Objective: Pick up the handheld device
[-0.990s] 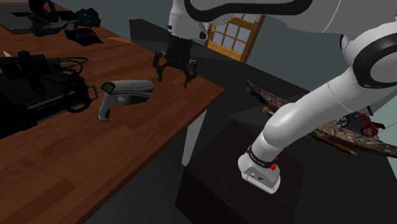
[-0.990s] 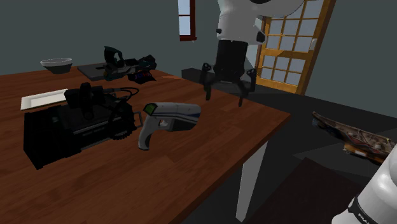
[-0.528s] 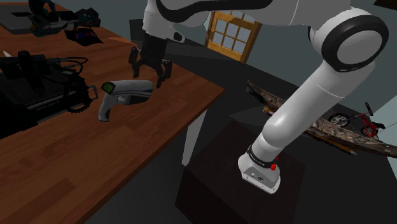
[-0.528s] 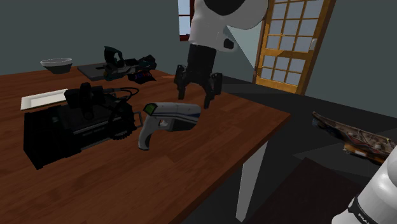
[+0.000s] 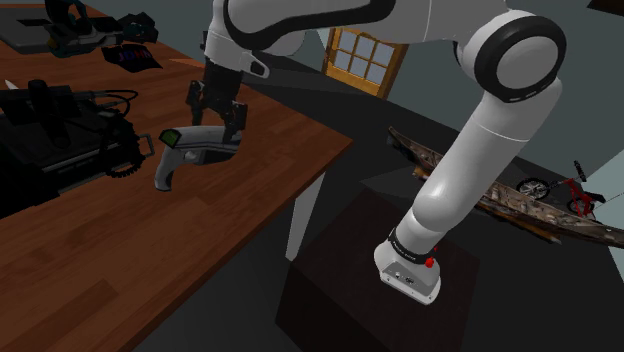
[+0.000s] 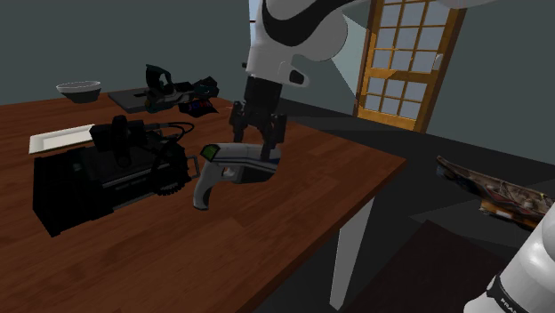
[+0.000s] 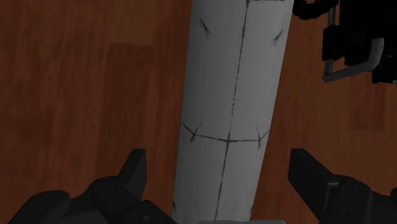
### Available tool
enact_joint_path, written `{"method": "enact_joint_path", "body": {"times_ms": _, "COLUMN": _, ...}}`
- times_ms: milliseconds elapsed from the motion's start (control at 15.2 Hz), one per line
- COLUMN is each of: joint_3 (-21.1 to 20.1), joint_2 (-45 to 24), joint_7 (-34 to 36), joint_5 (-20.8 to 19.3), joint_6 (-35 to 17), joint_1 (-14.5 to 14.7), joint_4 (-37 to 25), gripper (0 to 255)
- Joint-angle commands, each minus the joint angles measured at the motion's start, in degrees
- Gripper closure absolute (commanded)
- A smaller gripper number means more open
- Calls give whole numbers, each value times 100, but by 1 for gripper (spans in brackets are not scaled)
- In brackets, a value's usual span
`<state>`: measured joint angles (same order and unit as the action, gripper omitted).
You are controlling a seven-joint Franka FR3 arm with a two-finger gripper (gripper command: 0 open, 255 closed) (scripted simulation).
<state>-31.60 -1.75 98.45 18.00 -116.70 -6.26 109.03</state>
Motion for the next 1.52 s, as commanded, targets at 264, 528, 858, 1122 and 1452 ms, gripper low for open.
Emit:
{"method": "enact_joint_path", "body": {"times_ms": 264, "joint_3": -12, "joint_2": -52, "joint_7": -48, "joint_5": 10, "joint_6": -264, "joint_1": 15, "joint_4": 217, "gripper": 255}}
{"method": "enact_joint_path", "body": {"times_ms": 528, "joint_3": -13, "joint_2": -52, "joint_7": -47, "joint_5": 10, "joint_6": -262, "joint_1": 16, "joint_4": 215, "gripper": 255}}
{"method": "enact_joint_path", "body": {"times_ms": 858, "joint_3": -7, "joint_2": -41, "joint_7": -63, "joint_5": 18, "joint_6": -261, "joint_1": 8, "joint_4": 228, "gripper": 255}}
{"method": "enact_joint_path", "body": {"times_ms": 1122, "joint_3": 5, "joint_2": 33, "joint_7": -2, "joint_5": 16, "joint_6": 30, "joint_1": -8, "joint_4": -3, "gripper": 255}}
{"method": "enact_joint_path", "body": {"times_ms": 1452, "joint_3": 20, "joint_2": 94, "joint_7": 84, "joint_5": 1, "joint_6": 394, "joint_1": -24, "joint_4": -320, "gripper": 255}}
